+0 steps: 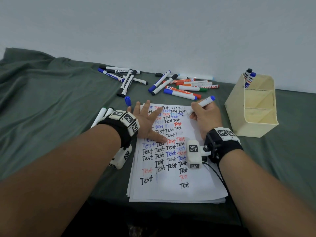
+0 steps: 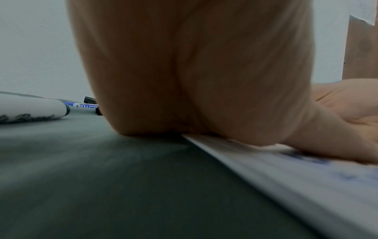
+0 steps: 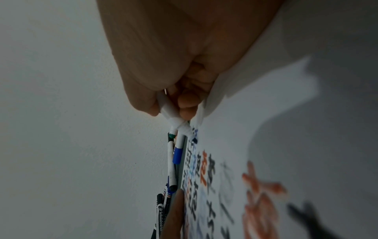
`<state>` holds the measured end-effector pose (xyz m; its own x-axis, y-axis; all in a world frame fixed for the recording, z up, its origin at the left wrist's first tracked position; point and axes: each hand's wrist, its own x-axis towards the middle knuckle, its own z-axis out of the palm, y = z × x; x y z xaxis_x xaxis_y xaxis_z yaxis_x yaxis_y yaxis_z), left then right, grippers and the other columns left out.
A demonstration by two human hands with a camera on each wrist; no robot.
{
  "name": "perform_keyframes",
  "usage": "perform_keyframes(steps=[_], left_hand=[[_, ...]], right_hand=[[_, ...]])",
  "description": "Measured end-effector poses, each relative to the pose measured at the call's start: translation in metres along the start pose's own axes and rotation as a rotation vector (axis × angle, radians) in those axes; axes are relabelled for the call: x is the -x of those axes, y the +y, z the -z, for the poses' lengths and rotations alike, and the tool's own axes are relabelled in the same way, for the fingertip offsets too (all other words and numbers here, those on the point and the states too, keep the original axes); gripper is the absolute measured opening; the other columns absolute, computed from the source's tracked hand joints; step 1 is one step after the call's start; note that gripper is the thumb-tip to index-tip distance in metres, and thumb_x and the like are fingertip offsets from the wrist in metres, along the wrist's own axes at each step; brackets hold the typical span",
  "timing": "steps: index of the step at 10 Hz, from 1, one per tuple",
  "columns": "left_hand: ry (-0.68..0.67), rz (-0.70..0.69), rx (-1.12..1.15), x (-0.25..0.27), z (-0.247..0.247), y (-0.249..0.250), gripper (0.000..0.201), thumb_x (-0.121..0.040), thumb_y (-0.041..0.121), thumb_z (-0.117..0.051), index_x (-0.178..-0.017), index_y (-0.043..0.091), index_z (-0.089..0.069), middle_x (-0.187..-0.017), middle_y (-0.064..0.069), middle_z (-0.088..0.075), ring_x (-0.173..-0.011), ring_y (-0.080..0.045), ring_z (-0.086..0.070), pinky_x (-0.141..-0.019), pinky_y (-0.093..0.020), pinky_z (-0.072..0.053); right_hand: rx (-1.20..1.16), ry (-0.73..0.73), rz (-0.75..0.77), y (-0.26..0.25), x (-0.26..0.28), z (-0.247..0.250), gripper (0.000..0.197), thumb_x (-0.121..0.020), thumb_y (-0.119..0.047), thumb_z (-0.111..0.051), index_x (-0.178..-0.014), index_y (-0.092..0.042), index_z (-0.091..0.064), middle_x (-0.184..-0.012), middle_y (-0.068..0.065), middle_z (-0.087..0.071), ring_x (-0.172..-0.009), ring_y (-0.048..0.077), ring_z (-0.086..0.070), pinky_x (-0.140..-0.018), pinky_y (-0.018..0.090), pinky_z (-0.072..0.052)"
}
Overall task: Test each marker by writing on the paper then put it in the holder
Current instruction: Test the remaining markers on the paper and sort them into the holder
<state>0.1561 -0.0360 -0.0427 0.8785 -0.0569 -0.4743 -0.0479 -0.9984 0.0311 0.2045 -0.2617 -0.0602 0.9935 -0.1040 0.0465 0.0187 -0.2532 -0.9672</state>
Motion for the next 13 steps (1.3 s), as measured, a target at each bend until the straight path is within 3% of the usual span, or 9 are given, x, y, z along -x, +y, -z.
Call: perform_keyframes(steps=[5, 6, 7, 9, 10, 11, 13], left_hand=[[-0.002, 0.003, -0.004, 0.0017, 0.0012, 0.001, 0.133, -0.05, 0.102, -0.047, -0.15, 0.048, 0.022, -0.162, -0.004, 0.031, -0.149, -0.039, 0.023, -0.118, -0.063, 0.006], [-0.008, 0.003, 0.0, 0.0006, 0.0011, 0.0001, 0.134, -0.048, 0.103, -0.046, -0.149, 0.049, 0.023, -0.161, -0.004, 0.032, -0.149, -0.039, 0.023, -0.118, -0.064, 0.007], [-0.008, 0.003, -0.005, -0.0002, 0.0002, -0.0004, 0.134, -0.047, 0.104, -0.045, -0.148, 0.05, 0.024, -0.161, -0.003, 0.032, -0.149, -0.039, 0.023, -0.117, -0.064, 0.007], [-0.012, 0.002, -0.004, -0.0015, 0.0, -0.0012, 0.134, -0.046, 0.105, -0.044, -0.148, 0.05, 0.024, -0.161, -0.003, 0.033, -0.149, -0.039, 0.024, -0.116, -0.063, 0.008], [-0.01, 0.001, 0.0, -0.0011, 0.0003, -0.0009, 0.134, -0.046, 0.104, -0.045, -0.149, 0.05, 0.023, -0.161, -0.003, 0.032, -0.149, -0.039, 0.024, -0.117, -0.063, 0.008], [-0.013, 0.003, 0.0, 0.0, 0.0005, -0.0003, 0.134, -0.048, 0.103, -0.046, -0.149, 0.049, 0.023, -0.161, -0.003, 0.032, -0.149, -0.039, 0.024, -0.117, -0.063, 0.008], [-0.011, 0.001, 0.0, 0.0008, 0.001, -0.0005, 0.133, -0.049, 0.103, -0.047, -0.149, 0.049, 0.023, -0.161, -0.003, 0.032, -0.149, -0.039, 0.024, -0.118, -0.063, 0.007]], right_hand=[[-0.013, 0.027, -0.009, -0.0002, 0.0003, 0.0001, 0.016, -0.091, -0.022, -0.065, -0.075, -0.02, -0.061, -0.063, 0.0, -0.069, -0.054, 0.006, -0.06, -0.063, 0.032, -0.051], [0.006, 0.015, -0.017, -0.0001, 0.0, -0.0001, 0.014, -0.09, -0.024, -0.065, -0.077, -0.02, -0.061, -0.066, 0.003, -0.071, -0.057, 0.009, -0.061, -0.067, 0.038, -0.053], [0.001, 0.034, -0.012, 0.0005, 0.0002, -0.0009, 0.019, -0.089, -0.023, -0.064, -0.07, -0.026, -0.061, -0.06, -0.003, -0.068, -0.054, 0.008, -0.059, -0.066, 0.037, -0.052], [-0.025, 0.046, -0.026, 0.0015, -0.0002, 0.0012, 0.022, -0.088, -0.026, -0.064, -0.067, -0.027, -0.067, -0.063, -0.004, -0.071, -0.055, 0.004, -0.061, -0.066, 0.033, -0.053], [-0.005, 0.046, -0.024, 0.0011, -0.0003, 0.0006, 0.023, -0.087, -0.027, -0.063, -0.066, -0.032, -0.069, -0.06, -0.006, -0.069, -0.054, 0.003, -0.06, -0.068, 0.036, -0.053], [-0.006, 0.034, -0.044, 0.0016, -0.0013, -0.0002, 0.011, -0.087, -0.026, -0.063, -0.076, -0.024, -0.061, -0.059, -0.006, -0.068, -0.052, 0.002, -0.059, -0.066, 0.035, -0.051], [-0.055, 0.058, -0.049, 0.0051, -0.0027, 0.0003, 0.01, -0.087, -0.026, -0.065, -0.079, -0.021, -0.062, -0.064, -0.002, -0.071, -0.054, 0.005, -0.06, -0.064, 0.032, -0.05]])
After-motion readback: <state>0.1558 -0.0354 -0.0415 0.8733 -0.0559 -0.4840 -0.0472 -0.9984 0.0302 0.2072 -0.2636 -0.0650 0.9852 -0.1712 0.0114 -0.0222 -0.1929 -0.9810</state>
